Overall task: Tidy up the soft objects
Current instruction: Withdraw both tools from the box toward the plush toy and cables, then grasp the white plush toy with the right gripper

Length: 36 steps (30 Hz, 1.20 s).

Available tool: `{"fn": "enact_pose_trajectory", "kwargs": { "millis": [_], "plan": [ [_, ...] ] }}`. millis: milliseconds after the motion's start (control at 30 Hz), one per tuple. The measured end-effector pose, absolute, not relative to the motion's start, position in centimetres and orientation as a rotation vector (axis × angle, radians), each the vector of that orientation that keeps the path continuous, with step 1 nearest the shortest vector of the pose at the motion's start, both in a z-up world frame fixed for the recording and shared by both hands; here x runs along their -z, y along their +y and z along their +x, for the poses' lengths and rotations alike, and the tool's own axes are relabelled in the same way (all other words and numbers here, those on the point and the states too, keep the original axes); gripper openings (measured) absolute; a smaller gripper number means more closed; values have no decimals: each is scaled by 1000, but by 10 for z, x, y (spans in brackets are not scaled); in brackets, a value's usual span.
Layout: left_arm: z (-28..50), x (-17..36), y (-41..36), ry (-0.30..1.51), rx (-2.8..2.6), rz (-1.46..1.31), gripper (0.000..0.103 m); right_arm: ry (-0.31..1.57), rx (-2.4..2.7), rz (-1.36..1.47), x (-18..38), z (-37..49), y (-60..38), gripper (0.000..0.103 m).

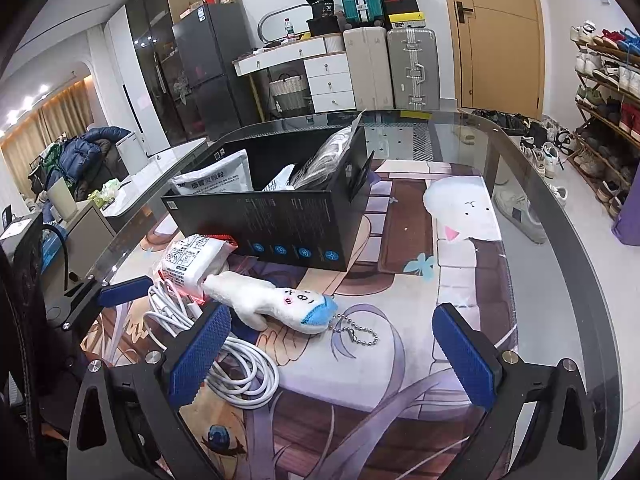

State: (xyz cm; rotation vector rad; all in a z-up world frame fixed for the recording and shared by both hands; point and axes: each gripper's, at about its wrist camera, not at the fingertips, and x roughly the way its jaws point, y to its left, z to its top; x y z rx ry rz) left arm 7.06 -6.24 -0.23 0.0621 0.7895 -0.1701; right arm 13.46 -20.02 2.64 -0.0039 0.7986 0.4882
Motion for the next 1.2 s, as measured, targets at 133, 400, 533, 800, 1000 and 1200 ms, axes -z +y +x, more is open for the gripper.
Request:
{"fn": "enact_pose_trajectory", "kwargs": {
  "millis": [133,400,533,800,1000,1200],
  "plan": [
    [71,2,-62,792,228,38,87,807,-484,-1,-24,136,-201,103],
    [61,-1,-53,757,241,28,76,815,-483,-8,-21,136,-200,103],
    [54,-3,-43,750,228,-8,76,806,-482,-12,-23,135,-198,103],
    [49,-3,-27,738,214,-57,76,832,-507,-22,-15,137,-184,103],
    [47,-1,-21,747,209,-55,76,870,-545,-20,-6,146,-168,103],
    [47,1,-19,749,213,-62,76,896,-556,-29,-3,155,-156,103]
  ]
}}
